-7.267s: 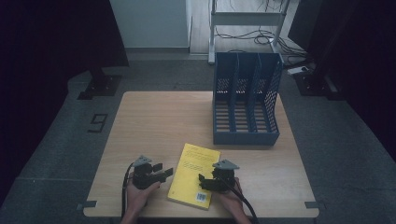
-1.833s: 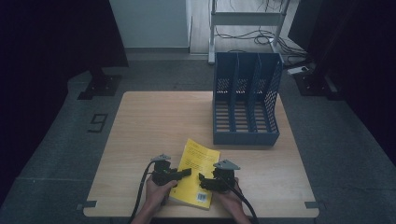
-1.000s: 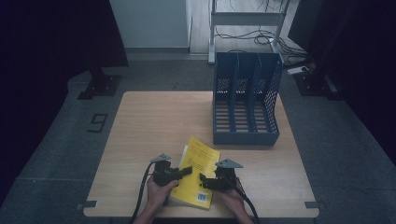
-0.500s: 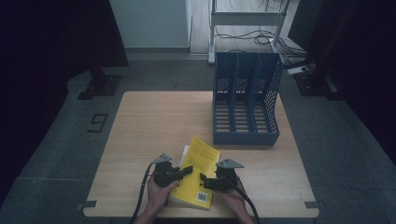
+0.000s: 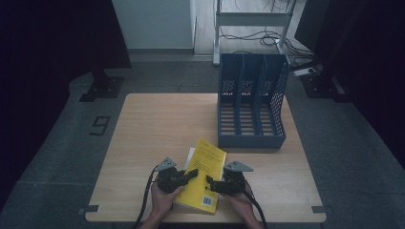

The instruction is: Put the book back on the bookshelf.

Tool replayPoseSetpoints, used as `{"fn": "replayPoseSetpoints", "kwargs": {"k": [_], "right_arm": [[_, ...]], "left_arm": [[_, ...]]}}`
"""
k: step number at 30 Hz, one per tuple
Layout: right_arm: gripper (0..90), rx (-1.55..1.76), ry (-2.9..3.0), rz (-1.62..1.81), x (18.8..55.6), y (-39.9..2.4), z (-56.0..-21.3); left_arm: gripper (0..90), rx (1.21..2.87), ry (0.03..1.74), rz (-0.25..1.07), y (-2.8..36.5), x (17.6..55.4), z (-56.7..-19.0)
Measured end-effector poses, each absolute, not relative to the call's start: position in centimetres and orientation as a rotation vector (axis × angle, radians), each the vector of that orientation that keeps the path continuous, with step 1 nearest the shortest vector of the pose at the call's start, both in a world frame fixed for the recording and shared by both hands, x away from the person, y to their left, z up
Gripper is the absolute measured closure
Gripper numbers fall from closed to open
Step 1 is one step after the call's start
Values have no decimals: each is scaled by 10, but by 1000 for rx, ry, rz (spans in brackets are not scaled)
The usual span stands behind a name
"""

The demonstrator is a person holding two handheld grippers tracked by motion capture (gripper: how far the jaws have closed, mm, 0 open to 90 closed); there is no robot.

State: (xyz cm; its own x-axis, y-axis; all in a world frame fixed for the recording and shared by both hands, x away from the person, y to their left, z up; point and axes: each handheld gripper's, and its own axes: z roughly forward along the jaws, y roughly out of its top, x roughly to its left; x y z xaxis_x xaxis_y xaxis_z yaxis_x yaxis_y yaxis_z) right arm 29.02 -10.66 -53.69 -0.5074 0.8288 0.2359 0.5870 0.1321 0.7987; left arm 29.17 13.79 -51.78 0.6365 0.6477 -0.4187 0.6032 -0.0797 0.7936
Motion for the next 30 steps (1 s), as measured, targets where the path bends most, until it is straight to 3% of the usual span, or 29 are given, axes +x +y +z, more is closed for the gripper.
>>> {"fn": "replayPoseSetpoints", "kwargs": {"k": [30], "right_arm": [[128, 1374, 2082, 1389, 290, -124, -520]], "left_arm": [[801, 1735, 855, 118, 135, 276, -501]]}}
